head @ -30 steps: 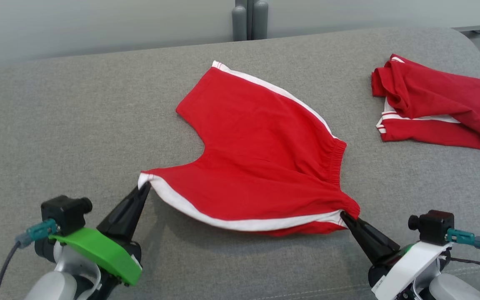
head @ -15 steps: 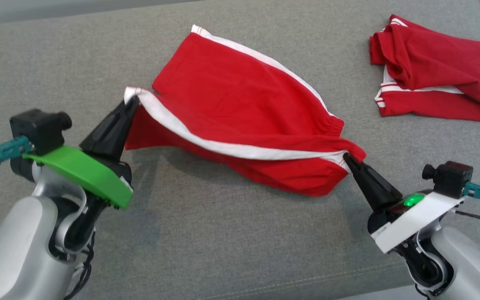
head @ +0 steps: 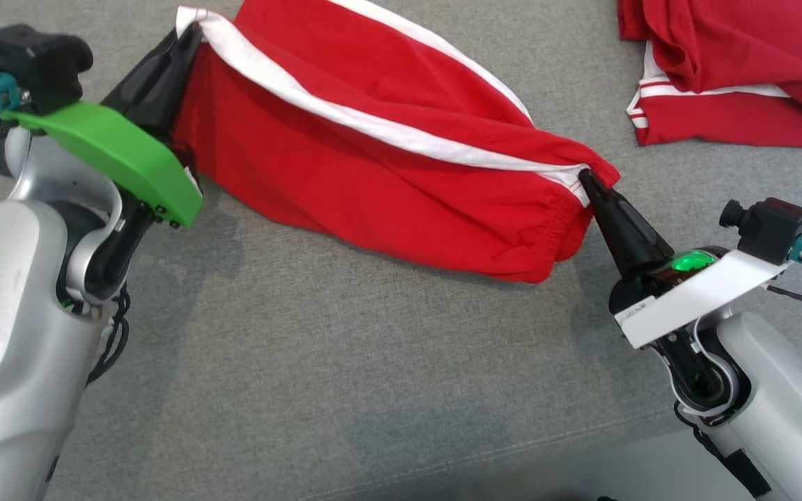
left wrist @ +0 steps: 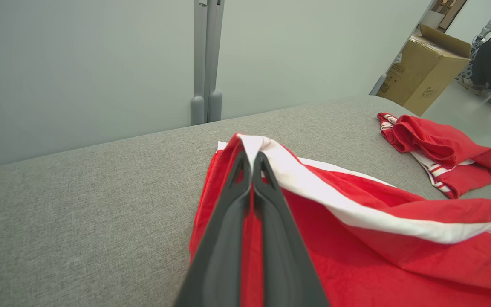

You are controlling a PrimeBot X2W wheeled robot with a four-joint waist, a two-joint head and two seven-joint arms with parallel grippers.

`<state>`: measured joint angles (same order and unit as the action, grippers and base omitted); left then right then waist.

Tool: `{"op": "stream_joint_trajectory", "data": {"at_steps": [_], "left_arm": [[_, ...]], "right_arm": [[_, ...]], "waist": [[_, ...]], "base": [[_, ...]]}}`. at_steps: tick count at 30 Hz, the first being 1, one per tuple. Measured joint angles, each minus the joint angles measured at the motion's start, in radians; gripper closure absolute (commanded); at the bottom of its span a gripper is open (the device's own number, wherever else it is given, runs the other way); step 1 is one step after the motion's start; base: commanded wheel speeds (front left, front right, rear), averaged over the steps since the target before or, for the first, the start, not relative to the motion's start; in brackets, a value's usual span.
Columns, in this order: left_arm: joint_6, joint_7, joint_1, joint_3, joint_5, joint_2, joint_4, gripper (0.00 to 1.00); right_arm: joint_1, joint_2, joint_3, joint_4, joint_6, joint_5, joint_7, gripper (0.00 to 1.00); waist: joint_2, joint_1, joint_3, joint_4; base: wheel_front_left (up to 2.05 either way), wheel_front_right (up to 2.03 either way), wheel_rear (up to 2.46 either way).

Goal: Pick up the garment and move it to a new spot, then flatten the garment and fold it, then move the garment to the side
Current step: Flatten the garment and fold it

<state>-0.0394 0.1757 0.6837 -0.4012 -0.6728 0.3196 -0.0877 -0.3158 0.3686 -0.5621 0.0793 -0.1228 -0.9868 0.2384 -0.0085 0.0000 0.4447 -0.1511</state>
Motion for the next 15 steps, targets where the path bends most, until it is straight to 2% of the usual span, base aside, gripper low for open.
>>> {"op": "stream_joint_trajectory", "data": {"at_steps": [5,15], "left_arm": [[0.000,0.018,0.089,-0.029,0.023,-0.025,-0.041,1.00],[-0.002,0.027,0.191,-0.038,0.063,-0.030,-0.163,1.00]], "right_arm": [[-0.027,-0.030,0.012,0.016,0.000,0.000,0.007,1.00],[-0.069,-0.087,0.030,0.052,0.000,0.002,0.009,1.00]], "waist": [[0.0000,0.0000,0.056,-0.019],[0.0000,0.0001,0.121,-0.075]], "base": [[0.00,0.00,0.00],[0.00,0.00,0.00]]}}
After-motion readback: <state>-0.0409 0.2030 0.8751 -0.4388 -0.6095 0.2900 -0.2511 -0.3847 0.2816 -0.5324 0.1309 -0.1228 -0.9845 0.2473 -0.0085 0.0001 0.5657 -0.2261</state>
